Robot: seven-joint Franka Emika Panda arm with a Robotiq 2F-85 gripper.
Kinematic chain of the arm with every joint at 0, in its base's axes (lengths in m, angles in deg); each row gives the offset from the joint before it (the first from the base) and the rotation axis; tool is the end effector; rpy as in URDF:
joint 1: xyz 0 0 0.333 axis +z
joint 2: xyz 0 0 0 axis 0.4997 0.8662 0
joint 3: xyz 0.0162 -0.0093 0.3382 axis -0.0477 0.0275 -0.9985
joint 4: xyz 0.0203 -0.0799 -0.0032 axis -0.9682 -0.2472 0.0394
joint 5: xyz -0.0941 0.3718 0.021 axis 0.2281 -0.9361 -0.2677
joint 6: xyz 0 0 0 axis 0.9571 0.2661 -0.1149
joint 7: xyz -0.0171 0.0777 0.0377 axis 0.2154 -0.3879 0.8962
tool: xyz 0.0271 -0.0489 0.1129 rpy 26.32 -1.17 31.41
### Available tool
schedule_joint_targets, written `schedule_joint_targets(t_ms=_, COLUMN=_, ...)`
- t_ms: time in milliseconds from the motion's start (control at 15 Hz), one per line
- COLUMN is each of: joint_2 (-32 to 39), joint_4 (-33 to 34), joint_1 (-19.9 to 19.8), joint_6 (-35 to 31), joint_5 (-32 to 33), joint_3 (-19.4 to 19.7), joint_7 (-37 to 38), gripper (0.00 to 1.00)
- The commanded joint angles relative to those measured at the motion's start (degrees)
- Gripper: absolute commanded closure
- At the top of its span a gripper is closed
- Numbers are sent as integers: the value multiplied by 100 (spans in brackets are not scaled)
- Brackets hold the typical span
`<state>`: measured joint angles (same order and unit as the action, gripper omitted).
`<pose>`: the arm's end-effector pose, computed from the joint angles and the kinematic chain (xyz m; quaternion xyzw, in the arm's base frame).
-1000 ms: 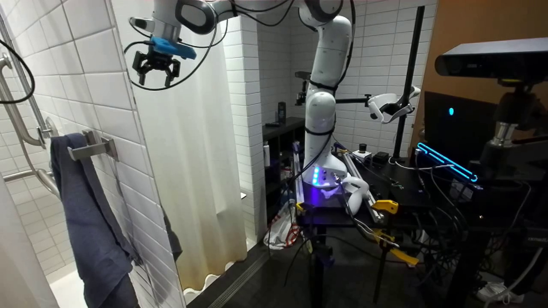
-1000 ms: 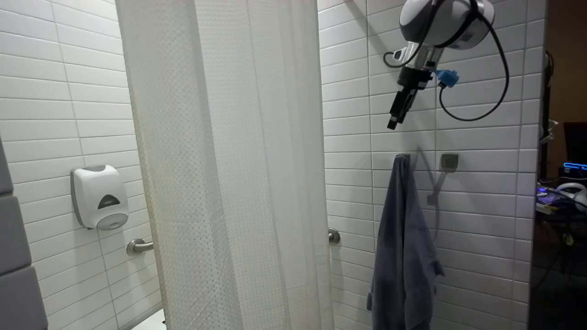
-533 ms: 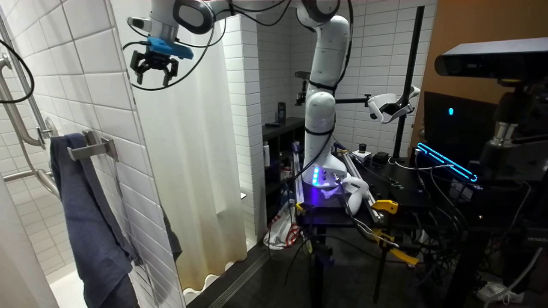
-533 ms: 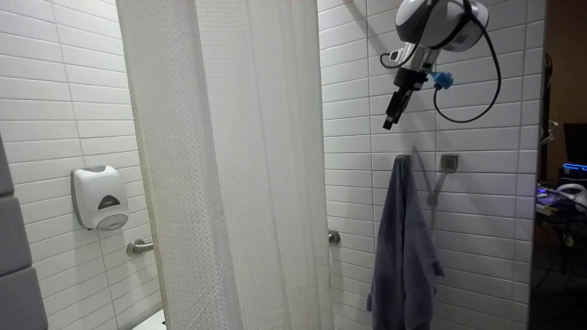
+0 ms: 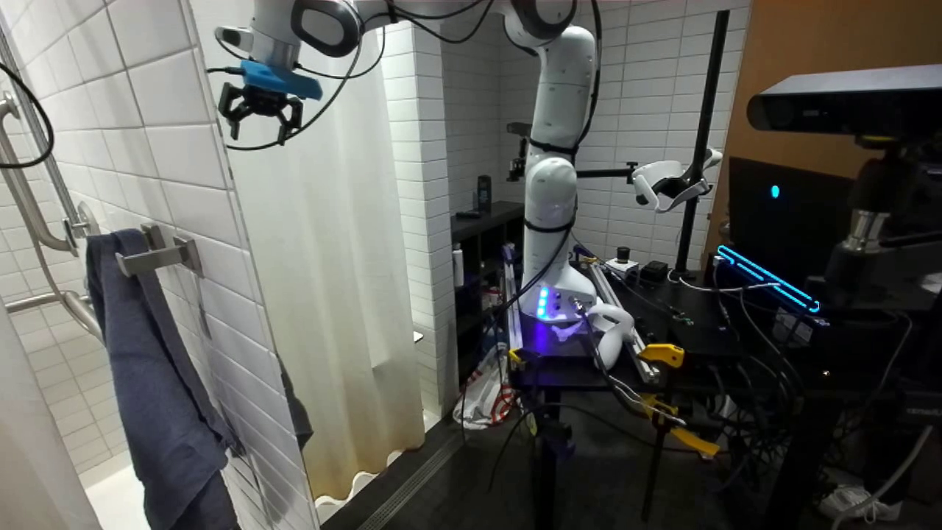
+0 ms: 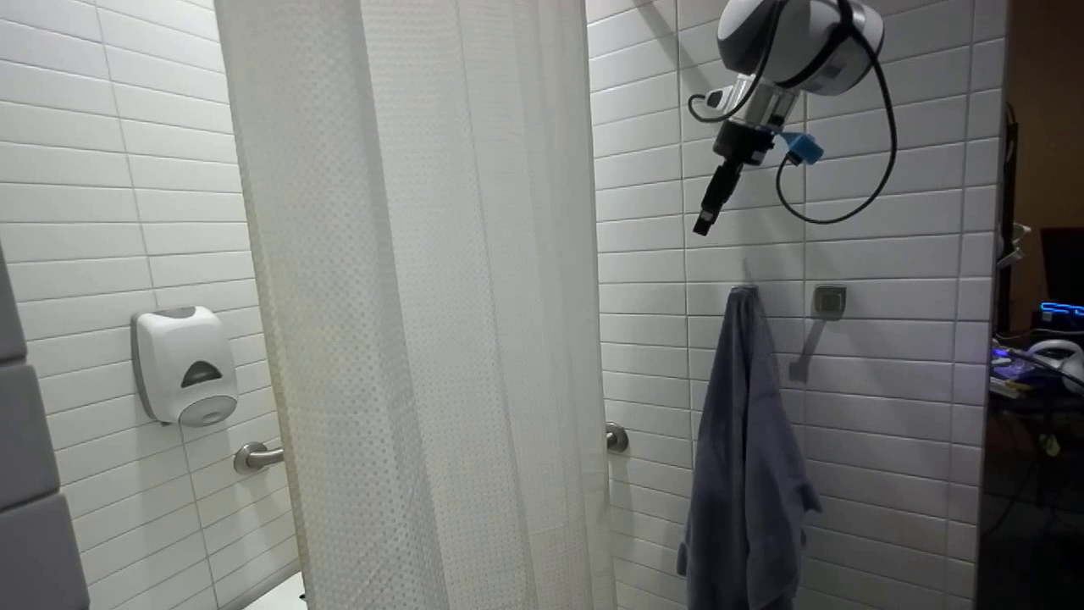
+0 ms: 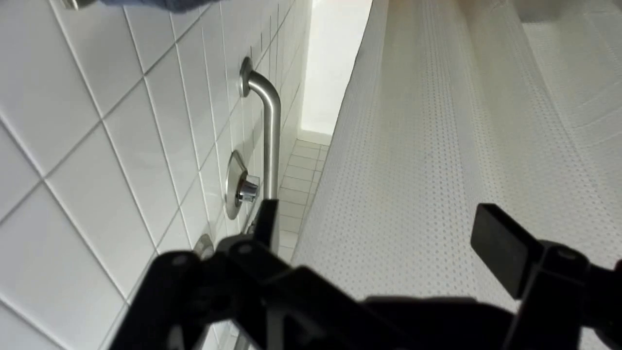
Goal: Move the shower curtain to the left
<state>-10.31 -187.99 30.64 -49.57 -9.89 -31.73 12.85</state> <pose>0.5442 -0.1257 0.5910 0.9123 0.3242 0.2488 0.0265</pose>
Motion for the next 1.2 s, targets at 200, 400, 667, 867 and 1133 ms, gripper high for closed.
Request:
schedule_joint_targets(t_ms=200, joint_2=1051, joint_4=1583, joint_1=-231, joint_6=818, joint_5=-1157, joint_3=-282, joint_7=-1631, gripper=0)
schedule_joint_targets(t_ms=400, joint_2=1477, joint_4=2210, joint_1=-451, joint_6=1179, joint_5=-1447, joint_3=-486, joint_7=-2094, gripper=0)
schedule_joint_targets(t_ms=667, joint_2=1992, joint_4=2938, joint_1=-742, joint_6=1373, joint_5=-1500, joint_3=-781, joint_7=-2396, gripper=0)
schedule_joint_targets(t_ms=867, joint_2=2408, joint_4=3541, joint_1=-937, joint_6=1518, joint_5=-1487, joint_3=-1000, joint_7=-2575, gripper=0)
schedule_joint_targets(t_ms=1133, joint_2=2875, joint_4=4281, joint_1=-1145, joint_6=1852, joint_5=-1432, joint_3=-1274, joint_7=-2763, gripper=0)
